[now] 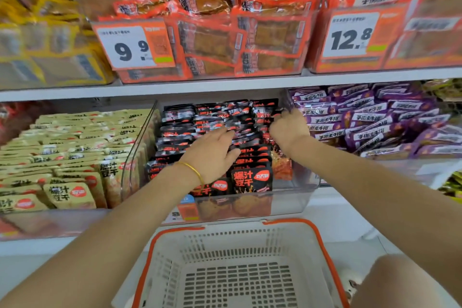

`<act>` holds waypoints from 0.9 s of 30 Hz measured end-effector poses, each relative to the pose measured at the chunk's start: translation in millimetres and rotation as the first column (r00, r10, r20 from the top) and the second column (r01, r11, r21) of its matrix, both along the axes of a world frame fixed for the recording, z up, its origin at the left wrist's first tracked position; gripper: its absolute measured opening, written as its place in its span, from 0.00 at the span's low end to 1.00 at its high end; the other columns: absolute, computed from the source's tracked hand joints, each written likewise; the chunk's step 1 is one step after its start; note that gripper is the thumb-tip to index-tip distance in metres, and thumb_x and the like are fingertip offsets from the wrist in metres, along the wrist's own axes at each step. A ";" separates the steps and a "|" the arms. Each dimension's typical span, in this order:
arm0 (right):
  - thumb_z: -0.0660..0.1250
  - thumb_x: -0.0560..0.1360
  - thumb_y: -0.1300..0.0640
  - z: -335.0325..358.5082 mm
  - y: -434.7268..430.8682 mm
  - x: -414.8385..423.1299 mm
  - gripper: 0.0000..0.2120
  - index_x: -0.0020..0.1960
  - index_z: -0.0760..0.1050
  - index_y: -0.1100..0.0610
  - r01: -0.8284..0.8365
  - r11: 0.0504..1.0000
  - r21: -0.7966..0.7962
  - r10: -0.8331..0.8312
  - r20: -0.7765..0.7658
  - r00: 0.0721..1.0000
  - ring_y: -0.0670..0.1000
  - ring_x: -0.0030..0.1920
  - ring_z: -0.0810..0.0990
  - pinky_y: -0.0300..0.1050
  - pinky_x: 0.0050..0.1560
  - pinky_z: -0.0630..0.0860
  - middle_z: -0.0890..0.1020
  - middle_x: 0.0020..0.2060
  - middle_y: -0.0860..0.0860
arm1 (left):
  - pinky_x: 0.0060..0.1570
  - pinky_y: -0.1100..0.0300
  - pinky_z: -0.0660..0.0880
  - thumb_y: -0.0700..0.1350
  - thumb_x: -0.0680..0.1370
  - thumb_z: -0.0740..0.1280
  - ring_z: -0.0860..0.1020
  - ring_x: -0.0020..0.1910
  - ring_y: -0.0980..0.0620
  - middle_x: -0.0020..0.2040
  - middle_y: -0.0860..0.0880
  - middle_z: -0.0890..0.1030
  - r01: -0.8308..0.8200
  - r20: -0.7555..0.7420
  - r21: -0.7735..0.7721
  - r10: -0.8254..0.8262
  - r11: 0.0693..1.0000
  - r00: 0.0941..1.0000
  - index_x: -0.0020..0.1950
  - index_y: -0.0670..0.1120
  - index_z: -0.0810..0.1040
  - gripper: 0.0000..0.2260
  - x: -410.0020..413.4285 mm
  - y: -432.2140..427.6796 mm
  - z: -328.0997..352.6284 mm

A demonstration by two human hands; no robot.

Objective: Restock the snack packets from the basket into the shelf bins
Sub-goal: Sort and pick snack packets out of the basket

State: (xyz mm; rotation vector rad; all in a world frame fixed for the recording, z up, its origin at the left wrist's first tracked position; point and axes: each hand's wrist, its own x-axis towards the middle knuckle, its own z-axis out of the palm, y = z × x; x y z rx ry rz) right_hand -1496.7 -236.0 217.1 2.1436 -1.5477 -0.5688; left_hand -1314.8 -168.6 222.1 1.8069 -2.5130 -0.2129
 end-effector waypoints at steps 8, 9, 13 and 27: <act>0.61 0.76 0.59 -5.8 -3.5 6.4 0.17 0.65 0.72 0.58 0.059 0.996 -0.073 -0.065 -0.088 0.994 0.58 0.61 0.69 0.49 0.59 0.66 0.73 0.61 0.56 | 0.75 0.56 0.44 0.57 0.83 0.45 0.46 0.77 0.50 0.78 0.45 0.47 0.057 0.090 0.158 -0.072 0.986 0.993 0.78 0.43 0.47 0.28 -31.6 -37.7 -13.7; 0.60 0.77 0.59 -8.7 -4.0 7.2 0.17 0.65 0.71 0.58 0.061 0.995 -0.076 -0.068 -0.091 0.994 0.58 0.61 0.69 0.49 0.58 0.66 0.72 0.62 0.57 | 0.75 0.56 0.44 0.56 0.83 0.45 0.46 0.77 0.50 0.78 0.45 0.47 0.078 0.084 0.154 -0.092 0.985 0.992 0.78 0.43 0.47 0.27 -33.1 -38.7 -14.4; 0.59 0.78 0.60 -11.3 -3.4 8.7 0.18 0.67 0.68 0.60 0.066 0.996 -0.066 -0.064 0.028 0.998 0.58 0.62 0.70 0.49 0.59 0.67 0.71 0.62 0.58 | 0.75 0.57 0.43 0.56 0.83 0.44 0.45 0.77 0.51 0.78 0.46 0.46 0.124 0.070 0.194 -0.140 0.973 0.988 0.78 0.44 0.46 0.27 -35.7 -43.5 -13.4; 0.64 0.69 0.75 2.8 8.3 1.1 0.24 0.63 0.69 0.63 0.053 0.995 0.081 -0.083 0.431 0.899 0.60 0.61 0.73 0.50 0.53 0.75 0.73 0.60 0.60 | 0.75 0.49 0.43 0.52 0.83 0.48 0.47 0.77 0.50 0.78 0.46 0.48 -0.168 0.105 0.077 0.160 0.983 0.982 0.78 0.45 0.48 0.26 8.2 -82.3 -13.7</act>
